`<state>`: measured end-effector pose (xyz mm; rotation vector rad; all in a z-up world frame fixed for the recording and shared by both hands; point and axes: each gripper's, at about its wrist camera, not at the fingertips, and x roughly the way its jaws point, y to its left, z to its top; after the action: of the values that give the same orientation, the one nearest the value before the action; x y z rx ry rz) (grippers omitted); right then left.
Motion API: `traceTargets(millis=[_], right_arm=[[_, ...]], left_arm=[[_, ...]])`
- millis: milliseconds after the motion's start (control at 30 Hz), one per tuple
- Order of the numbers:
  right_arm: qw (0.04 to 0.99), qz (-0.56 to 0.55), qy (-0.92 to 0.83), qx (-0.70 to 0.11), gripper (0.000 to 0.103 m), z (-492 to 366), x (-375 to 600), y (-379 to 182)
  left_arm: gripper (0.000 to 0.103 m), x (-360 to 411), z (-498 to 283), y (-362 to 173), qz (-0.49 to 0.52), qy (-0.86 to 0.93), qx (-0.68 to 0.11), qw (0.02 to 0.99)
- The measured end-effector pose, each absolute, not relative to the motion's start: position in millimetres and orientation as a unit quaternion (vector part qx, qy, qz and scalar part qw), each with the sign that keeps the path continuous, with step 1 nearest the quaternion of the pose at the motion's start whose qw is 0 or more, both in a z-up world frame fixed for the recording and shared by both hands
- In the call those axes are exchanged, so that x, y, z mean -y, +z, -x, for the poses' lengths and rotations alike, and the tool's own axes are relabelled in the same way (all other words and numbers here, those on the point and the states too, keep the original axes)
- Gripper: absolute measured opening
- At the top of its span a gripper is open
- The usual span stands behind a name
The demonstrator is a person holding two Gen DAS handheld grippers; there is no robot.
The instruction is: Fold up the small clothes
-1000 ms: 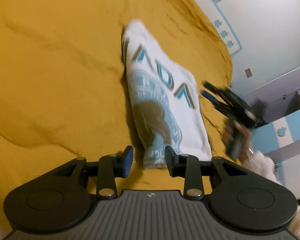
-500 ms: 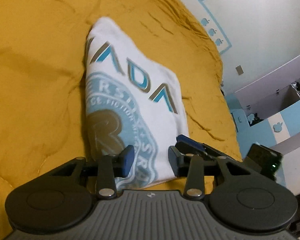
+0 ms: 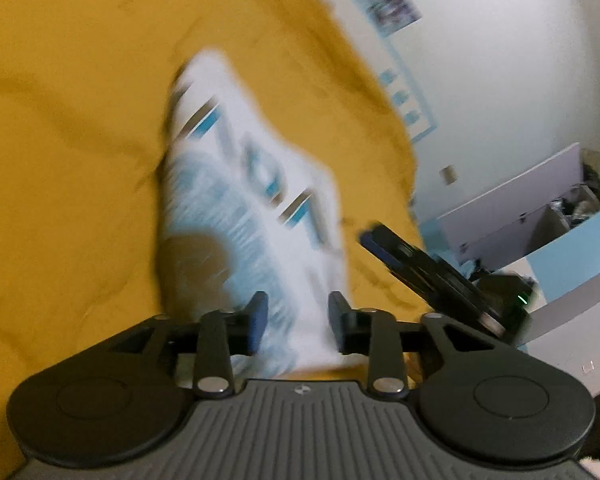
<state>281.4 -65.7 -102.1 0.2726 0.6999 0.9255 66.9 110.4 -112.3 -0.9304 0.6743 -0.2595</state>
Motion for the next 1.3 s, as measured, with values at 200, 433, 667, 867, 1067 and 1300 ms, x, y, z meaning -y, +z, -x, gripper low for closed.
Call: traceTargets(millis=[200, 433, 667, 867, 1067, 1300], right_arm=[[0.843, -0.125, 0.398, -0.340, 0.043, -353.3, 20.6, -114.3], [0.854, -0.087, 0.343, -0.381, 0.042, -382.5, 3.8, -161.8], [0.870, -0.110, 0.349, -0.331, 0.043, -324.7, 30.9, -109.6], [0.847, -0.099, 0.396, -0.339, 0.059, -204.5, 79.4, -92.9], [0.834, -0.138, 0.335, -0.415, 0.055, -170.6, 99.6, -139.6], [0.825, -0.233, 0.298, -0.420, 0.062, -153.0, 106.6, -122.5]], left_arm=[[0.060, -113.6, -85.4, -105.7, 0.419, -0.110, -0.312, 0.846], [0.057, -121.1, -84.9, -131.5, 0.414, -0.100, -0.333, 0.841], [0.058, -114.2, -69.1, -104.5, 0.398, -0.091, -0.330, 0.851], [0.065, -103.0, -37.2, -104.7, 0.396, -0.092, -0.341, 0.848], [0.066, -95.1, -37.4, -123.9, 0.383, -0.080, -0.351, 0.851], [0.068, -76.7, -34.9, -88.8, 0.339, -0.021, -0.385, 0.858]])
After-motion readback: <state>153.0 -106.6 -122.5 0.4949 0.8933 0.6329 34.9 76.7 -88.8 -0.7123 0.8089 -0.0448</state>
